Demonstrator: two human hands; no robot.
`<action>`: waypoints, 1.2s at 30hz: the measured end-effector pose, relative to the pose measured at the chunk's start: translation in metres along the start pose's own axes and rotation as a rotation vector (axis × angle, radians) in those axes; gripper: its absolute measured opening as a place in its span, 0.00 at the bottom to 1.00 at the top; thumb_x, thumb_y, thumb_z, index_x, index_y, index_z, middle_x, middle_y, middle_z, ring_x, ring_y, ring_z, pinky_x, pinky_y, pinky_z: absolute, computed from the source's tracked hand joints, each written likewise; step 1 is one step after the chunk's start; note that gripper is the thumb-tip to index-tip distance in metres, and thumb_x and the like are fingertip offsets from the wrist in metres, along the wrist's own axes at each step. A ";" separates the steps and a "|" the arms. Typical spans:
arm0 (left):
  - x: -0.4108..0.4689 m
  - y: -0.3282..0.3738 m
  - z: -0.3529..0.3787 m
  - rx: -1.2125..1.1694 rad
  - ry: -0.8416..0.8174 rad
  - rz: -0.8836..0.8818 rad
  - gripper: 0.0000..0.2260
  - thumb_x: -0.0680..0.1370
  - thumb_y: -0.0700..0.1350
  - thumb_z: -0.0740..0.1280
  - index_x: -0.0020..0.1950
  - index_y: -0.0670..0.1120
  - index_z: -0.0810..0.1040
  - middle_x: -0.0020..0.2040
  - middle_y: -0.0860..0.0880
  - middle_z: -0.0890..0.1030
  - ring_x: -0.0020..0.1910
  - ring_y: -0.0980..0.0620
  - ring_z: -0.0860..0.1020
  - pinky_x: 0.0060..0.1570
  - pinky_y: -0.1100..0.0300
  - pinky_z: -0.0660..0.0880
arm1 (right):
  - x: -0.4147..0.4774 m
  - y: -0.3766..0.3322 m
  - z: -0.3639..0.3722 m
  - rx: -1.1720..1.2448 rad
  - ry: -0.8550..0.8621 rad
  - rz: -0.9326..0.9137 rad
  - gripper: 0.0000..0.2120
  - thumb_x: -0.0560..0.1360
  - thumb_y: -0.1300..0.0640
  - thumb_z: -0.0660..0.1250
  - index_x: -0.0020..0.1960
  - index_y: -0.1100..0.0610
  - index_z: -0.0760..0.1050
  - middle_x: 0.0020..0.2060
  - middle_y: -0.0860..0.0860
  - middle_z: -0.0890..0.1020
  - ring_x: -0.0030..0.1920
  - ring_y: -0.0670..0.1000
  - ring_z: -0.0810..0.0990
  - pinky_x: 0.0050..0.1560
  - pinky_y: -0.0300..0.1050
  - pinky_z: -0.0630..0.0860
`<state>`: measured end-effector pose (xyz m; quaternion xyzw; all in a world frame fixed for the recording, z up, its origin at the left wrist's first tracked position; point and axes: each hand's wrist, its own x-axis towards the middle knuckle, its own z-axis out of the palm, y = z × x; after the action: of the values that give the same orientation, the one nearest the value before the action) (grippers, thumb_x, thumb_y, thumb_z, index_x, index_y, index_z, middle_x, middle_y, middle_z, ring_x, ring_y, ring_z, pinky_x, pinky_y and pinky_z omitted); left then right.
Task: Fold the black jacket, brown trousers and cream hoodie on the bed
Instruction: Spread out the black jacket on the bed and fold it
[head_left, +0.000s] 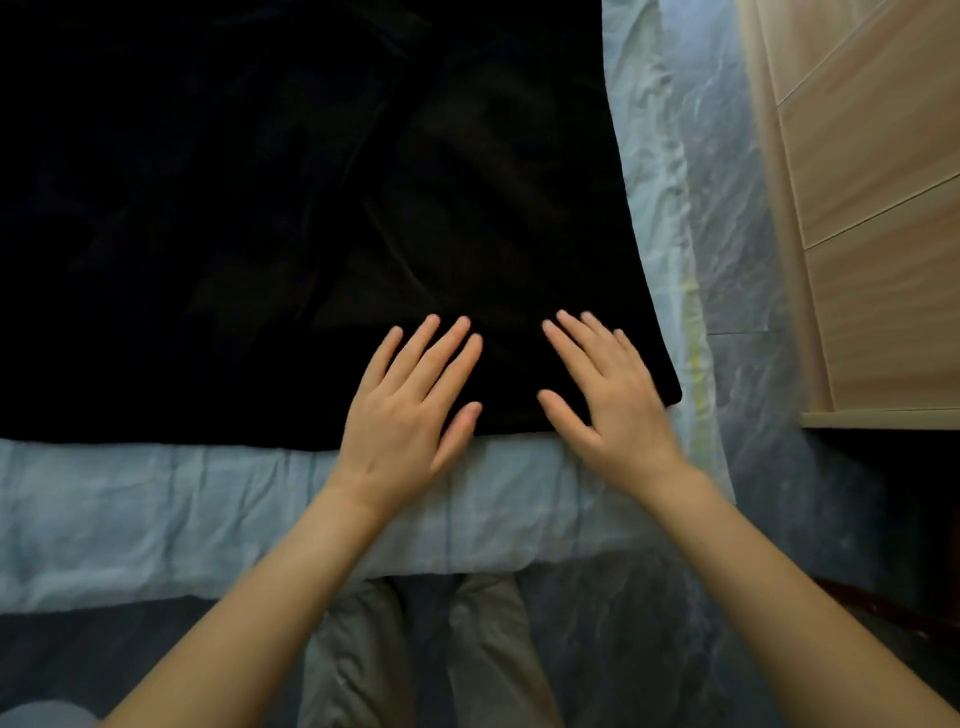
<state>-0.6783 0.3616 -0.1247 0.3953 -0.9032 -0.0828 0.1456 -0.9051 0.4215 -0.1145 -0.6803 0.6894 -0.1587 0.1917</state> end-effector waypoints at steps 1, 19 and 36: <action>0.011 0.003 0.005 0.046 -0.044 -0.024 0.25 0.82 0.56 0.54 0.77 0.46 0.64 0.77 0.46 0.63 0.78 0.45 0.58 0.76 0.44 0.52 | 0.010 -0.006 0.008 -0.038 0.015 0.007 0.30 0.79 0.42 0.55 0.78 0.53 0.62 0.77 0.50 0.64 0.79 0.51 0.57 0.78 0.53 0.51; -0.003 -0.035 -0.032 -0.313 0.028 -0.204 0.21 0.80 0.47 0.60 0.72 0.44 0.72 0.74 0.46 0.70 0.75 0.47 0.64 0.76 0.50 0.57 | 0.041 -0.080 0.033 0.001 0.034 -0.026 0.28 0.80 0.46 0.54 0.79 0.49 0.60 0.78 0.48 0.62 0.79 0.50 0.53 0.79 0.56 0.49; -0.130 -0.311 -0.159 -0.089 0.092 -0.575 0.18 0.78 0.41 0.65 0.68 0.39 0.76 0.67 0.41 0.77 0.68 0.41 0.73 0.70 0.44 0.66 | 0.177 -0.360 0.162 0.068 -0.030 -0.210 0.25 0.81 0.53 0.61 0.77 0.54 0.64 0.76 0.51 0.66 0.79 0.52 0.57 0.78 0.55 0.49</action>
<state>-0.3272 0.2426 -0.0831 0.6317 -0.7419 -0.1423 0.1740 -0.5117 0.2432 -0.0918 -0.7442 0.6056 -0.1909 0.2072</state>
